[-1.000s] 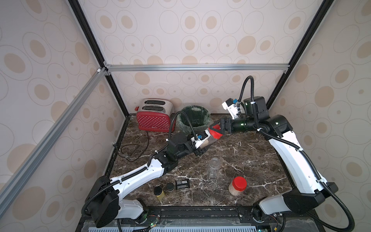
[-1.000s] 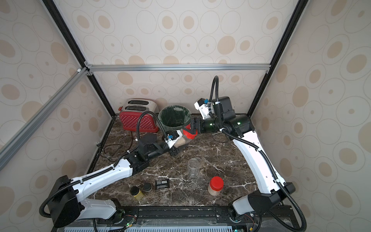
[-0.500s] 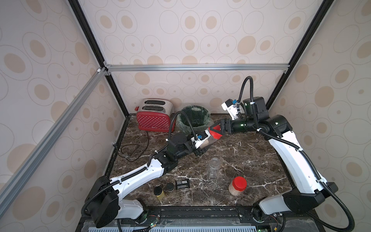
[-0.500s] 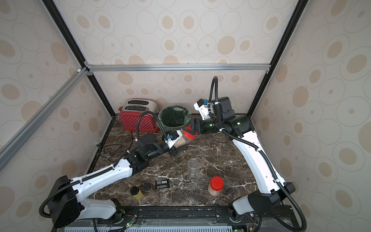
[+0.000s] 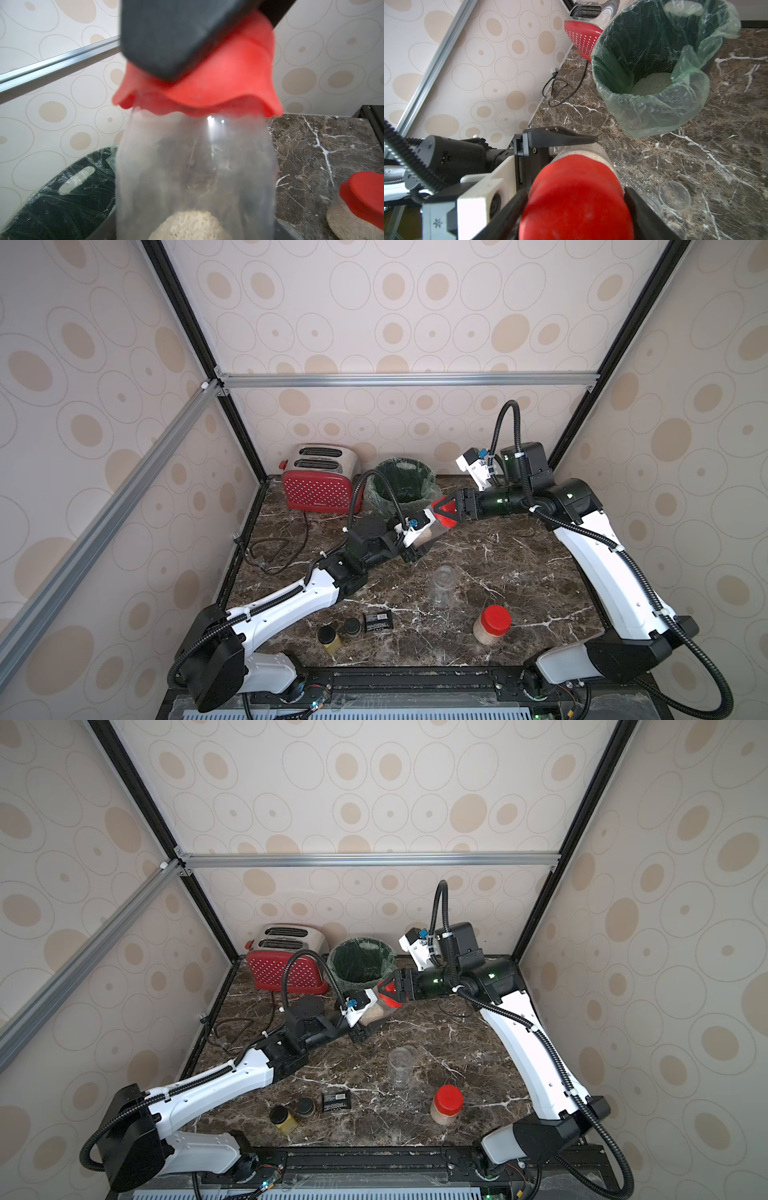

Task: Empty expired oatmeal from jars
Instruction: Unscrew the lid from the jar.

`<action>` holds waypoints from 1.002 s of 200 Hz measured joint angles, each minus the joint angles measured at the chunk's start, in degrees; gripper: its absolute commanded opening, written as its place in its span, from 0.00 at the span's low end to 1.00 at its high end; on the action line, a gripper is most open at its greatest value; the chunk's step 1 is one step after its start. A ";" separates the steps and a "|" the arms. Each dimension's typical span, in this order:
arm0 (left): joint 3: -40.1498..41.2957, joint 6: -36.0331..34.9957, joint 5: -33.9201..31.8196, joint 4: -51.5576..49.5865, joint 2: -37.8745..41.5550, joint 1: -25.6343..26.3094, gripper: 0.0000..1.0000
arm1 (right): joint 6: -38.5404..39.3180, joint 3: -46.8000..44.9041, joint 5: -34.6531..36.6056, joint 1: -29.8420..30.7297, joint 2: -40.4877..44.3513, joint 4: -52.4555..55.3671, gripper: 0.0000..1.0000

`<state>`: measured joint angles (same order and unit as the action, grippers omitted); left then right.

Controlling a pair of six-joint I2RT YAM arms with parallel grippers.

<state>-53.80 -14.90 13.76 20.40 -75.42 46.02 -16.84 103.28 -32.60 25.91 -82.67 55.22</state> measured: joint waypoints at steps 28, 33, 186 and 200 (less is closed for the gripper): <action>0.02 0.04 -0.09 -0.31 0.33 0.00 0.64 | 0.92 0.00 -0.68 -0.07 0.00 -0.33 0.48; 0.02 0.02 -0.13 -0.31 0.39 0.00 0.64 | 1.31 0.00 -1.01 -0.11 0.00 -0.42 0.45; 1.51 3.82 1.53 -0.48 4.57 0.04 0.63 | 46.23 23.39 -19.45 -2.80 -9.51 16.83 0.26; 2.03 3.85 1.16 -1.25 4.57 0.04 0.62 | 44.48 24.63 -19.61 -3.21 -9.79 16.35 0.24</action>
<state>-51.77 -11.05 14.92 19.16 -70.85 46.06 27.64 127.92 -52.21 22.70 -92.47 71.57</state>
